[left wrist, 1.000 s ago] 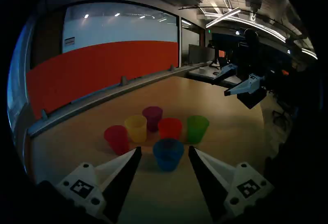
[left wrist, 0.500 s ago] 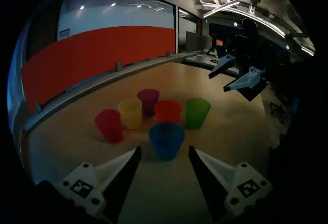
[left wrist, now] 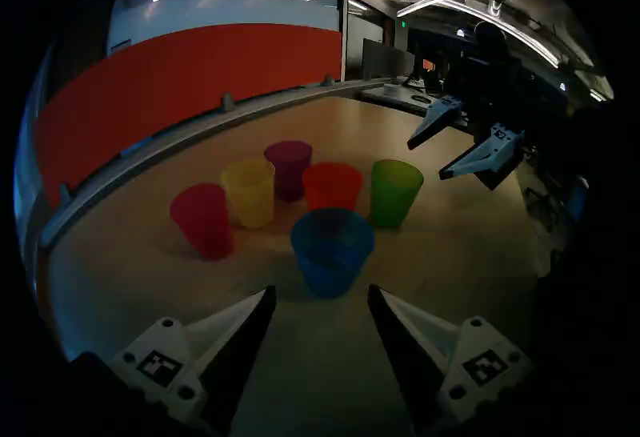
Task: Pour water
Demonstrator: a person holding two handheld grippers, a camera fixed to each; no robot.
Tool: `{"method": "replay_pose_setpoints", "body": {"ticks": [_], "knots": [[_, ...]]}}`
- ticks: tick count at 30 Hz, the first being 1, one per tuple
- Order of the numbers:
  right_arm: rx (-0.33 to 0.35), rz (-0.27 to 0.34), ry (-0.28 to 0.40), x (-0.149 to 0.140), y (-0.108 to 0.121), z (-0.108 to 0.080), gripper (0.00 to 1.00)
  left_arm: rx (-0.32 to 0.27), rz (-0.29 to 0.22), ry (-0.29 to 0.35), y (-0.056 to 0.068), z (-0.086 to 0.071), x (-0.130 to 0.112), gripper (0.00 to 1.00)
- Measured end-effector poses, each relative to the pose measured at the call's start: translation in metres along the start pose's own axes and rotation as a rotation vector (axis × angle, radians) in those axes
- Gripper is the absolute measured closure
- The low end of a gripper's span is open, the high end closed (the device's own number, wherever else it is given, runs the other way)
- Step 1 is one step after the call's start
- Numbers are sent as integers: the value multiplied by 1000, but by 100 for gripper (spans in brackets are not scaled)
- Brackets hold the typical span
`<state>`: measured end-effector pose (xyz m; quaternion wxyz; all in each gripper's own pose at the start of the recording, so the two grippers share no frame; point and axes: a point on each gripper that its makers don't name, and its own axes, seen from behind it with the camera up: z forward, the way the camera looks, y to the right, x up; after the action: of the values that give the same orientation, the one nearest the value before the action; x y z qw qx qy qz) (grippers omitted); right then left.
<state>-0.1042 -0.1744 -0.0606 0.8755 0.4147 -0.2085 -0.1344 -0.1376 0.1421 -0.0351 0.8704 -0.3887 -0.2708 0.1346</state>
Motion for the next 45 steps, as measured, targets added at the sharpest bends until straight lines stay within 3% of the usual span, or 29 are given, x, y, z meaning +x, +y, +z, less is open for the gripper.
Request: {"method": "replay_pose_setpoints", "body": {"ticks": [14,20,32,45], "knots": [[32,-2,-54,-21,-6,32,0,-25,-15,-75,-5,25,-13,15],[41,0,-71,-26,-7,42,0,-41,6,-87,-1,35,-13,15],[50,1,-86,-26,-6,55,0,-81,42,-105,9,56,-5,15],[58,1,-91,-22,-5,63,0,-89,42,-108,10,68,2,15]]}}
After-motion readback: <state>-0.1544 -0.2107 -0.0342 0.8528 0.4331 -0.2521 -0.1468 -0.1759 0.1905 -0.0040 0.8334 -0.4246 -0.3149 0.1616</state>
